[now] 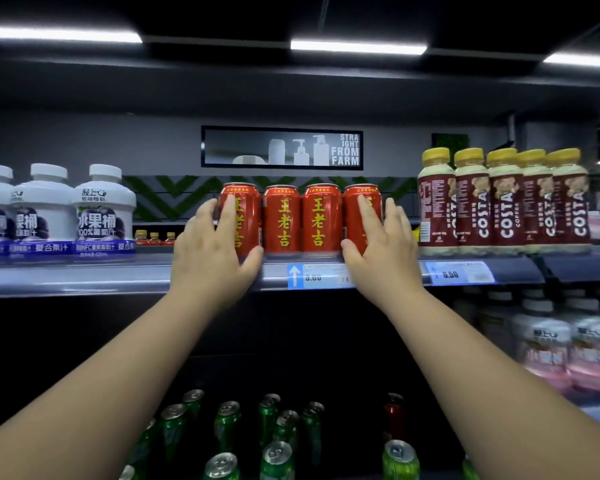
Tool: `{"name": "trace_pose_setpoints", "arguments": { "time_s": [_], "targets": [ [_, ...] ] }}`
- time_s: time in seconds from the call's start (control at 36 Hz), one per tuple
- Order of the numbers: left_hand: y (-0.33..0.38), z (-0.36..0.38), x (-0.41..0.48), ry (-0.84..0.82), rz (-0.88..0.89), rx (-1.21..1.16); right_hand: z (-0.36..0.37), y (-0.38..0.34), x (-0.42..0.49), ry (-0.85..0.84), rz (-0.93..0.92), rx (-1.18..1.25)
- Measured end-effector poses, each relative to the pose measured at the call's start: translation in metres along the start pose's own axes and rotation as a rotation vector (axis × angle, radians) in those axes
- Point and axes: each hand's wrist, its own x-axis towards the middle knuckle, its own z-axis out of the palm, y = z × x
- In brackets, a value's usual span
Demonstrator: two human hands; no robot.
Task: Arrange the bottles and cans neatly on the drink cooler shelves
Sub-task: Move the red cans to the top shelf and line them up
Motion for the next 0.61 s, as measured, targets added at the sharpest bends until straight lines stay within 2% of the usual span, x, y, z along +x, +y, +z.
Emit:
{"name": "trace_pose_setpoints", "arguments": {
  "time_s": [0.08, 0.19, 0.25, 0.31, 0.36, 0.44, 0.53, 0.61],
  "targets": [
    [0.010, 0.005, -0.028, 0.057, 0.156, -0.033, 0.001, 0.004, -0.025, 0.024, -0.075, 0.164],
    [0.030, 0.017, -0.081, 0.111, 0.490, -0.219, 0.016, 0.024, -0.084, 0.225, -0.390, 0.237],
    [0.040, 0.027, -0.110, 0.029, 0.605, -0.261, 0.028, 0.041, -0.114, 0.117, -0.437, 0.228],
    [0.047, 0.044, -0.137, -0.091, 0.628, -0.281, 0.038, 0.061, -0.140, -0.099, -0.357, 0.178],
    [0.053, 0.064, -0.160, -0.296, 0.575, -0.258, 0.046, 0.085, -0.164, -0.326, -0.212, 0.090],
    [0.064, 0.089, -0.186, -0.577, 0.494, -0.160, 0.053, 0.122, -0.191, -0.556, -0.030, 0.016],
    [0.081, 0.113, -0.208, -0.751, 0.426, -0.136, 0.050, 0.157, -0.212, -0.635, 0.061, -0.045],
    [0.100, 0.135, -0.225, -0.834, 0.380, -0.127, 0.044, 0.188, -0.225, -0.669, 0.118, -0.074]
  ]
}}
